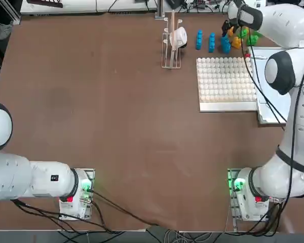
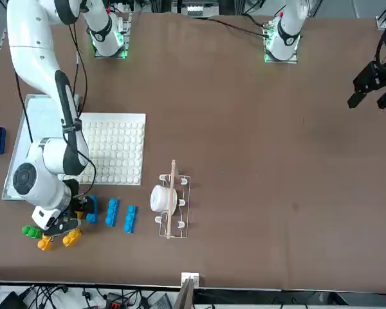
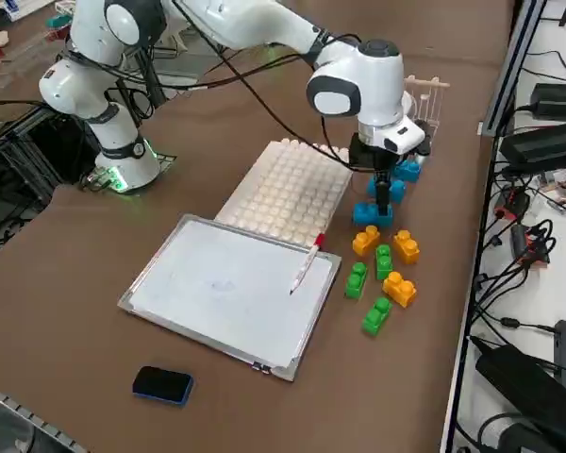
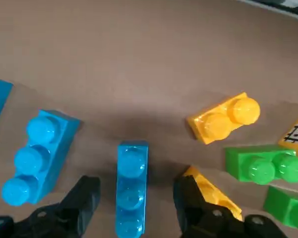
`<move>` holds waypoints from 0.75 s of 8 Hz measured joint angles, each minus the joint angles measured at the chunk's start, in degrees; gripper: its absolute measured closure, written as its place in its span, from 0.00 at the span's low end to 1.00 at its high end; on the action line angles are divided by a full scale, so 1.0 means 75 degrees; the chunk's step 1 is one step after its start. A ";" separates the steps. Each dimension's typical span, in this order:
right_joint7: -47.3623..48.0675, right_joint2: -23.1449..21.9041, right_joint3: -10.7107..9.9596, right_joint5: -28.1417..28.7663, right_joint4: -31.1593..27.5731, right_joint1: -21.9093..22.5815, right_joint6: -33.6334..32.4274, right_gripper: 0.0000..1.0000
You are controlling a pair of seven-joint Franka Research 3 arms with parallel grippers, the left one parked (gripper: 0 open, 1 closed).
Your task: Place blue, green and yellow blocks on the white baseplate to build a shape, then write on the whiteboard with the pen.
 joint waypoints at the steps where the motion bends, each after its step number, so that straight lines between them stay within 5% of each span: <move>1: -0.0028 0.0069 0.0001 0.0000 0.0001 0.0008 0.0005 0.11; 6: -0.0332 0.0353 0.0005 -0.0001 0.0002 0.0026 0.0146 0.19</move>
